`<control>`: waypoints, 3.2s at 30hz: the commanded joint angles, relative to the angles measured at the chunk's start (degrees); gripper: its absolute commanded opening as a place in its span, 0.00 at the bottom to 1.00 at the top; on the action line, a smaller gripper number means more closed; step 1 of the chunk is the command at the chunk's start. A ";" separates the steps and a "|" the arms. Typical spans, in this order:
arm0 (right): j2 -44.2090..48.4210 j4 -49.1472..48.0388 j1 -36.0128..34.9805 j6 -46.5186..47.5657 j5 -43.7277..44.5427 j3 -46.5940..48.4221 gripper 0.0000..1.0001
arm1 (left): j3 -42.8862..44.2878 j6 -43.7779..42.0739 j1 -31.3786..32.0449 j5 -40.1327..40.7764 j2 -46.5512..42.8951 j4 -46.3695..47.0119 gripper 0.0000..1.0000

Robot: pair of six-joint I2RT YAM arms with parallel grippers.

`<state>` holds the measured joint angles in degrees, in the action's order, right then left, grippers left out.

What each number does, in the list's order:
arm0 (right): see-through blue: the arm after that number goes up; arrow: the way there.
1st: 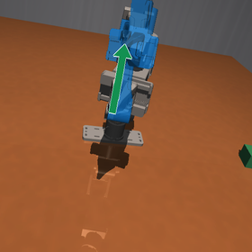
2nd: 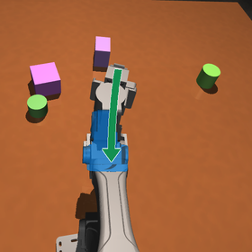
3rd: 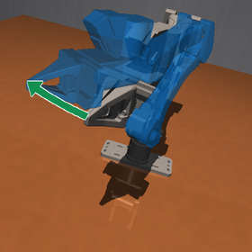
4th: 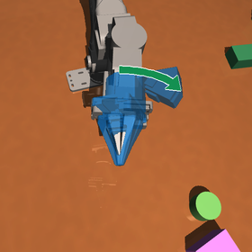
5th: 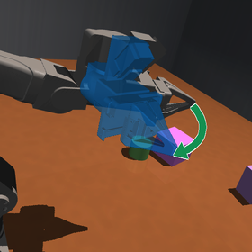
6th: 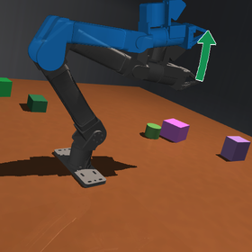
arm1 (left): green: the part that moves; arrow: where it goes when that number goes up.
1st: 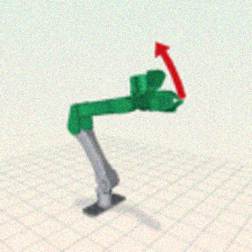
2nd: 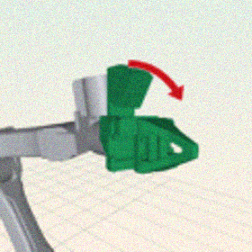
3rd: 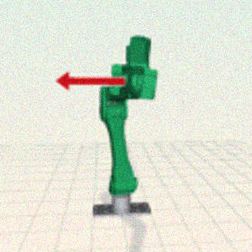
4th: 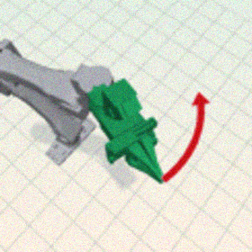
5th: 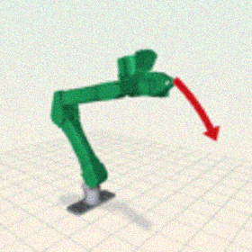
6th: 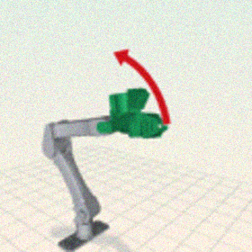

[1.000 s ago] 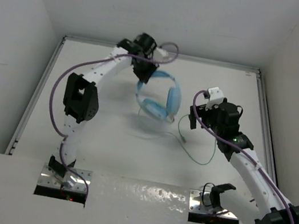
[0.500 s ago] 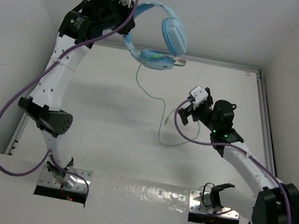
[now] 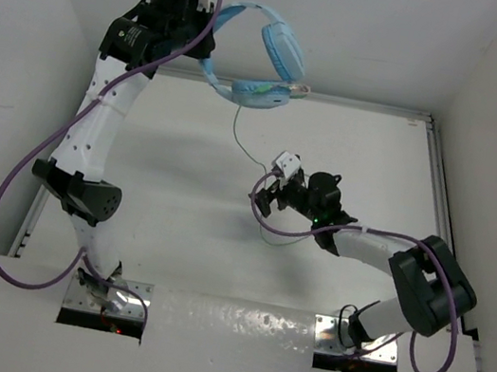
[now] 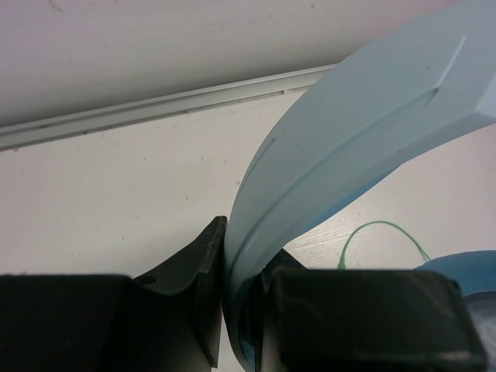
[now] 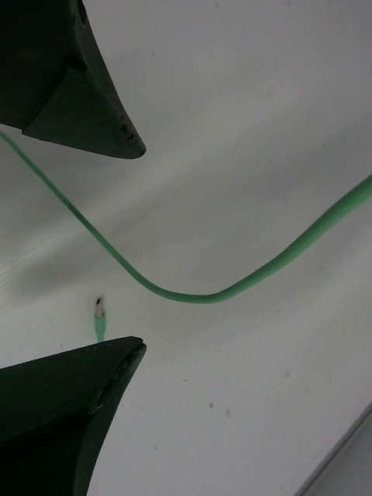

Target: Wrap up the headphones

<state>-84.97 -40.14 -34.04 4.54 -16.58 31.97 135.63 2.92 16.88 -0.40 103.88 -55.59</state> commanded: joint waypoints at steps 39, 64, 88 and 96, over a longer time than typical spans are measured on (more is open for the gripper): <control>-31.04 42.66 -13.33 -10.42 16.31 47.30 0.31 | -10.21 23.89 -8.44 -19.00 0.98 9.36 0.00; -2.21 59.41 -14.30 15.85 10.59 27.32 0.99 | -4.06 18.35 -11.52 -20.16 2.91 9.63 0.00; 0.91 26.04 -10.08 -26.42 20.19 14.81 0.99 | -4.24 18.97 -11.61 -16.65 3.62 9.80 0.00; 3.41 52.52 3.28 -51.23 41.58 17.42 0.57 | -3.09 16.43 -11.52 -19.45 2.83 9.54 0.00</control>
<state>-80.09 3.84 -32.32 -39.68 11.99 44.95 129.12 19.22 5.98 -16.25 108.97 -51.22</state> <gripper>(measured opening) 0.655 0.128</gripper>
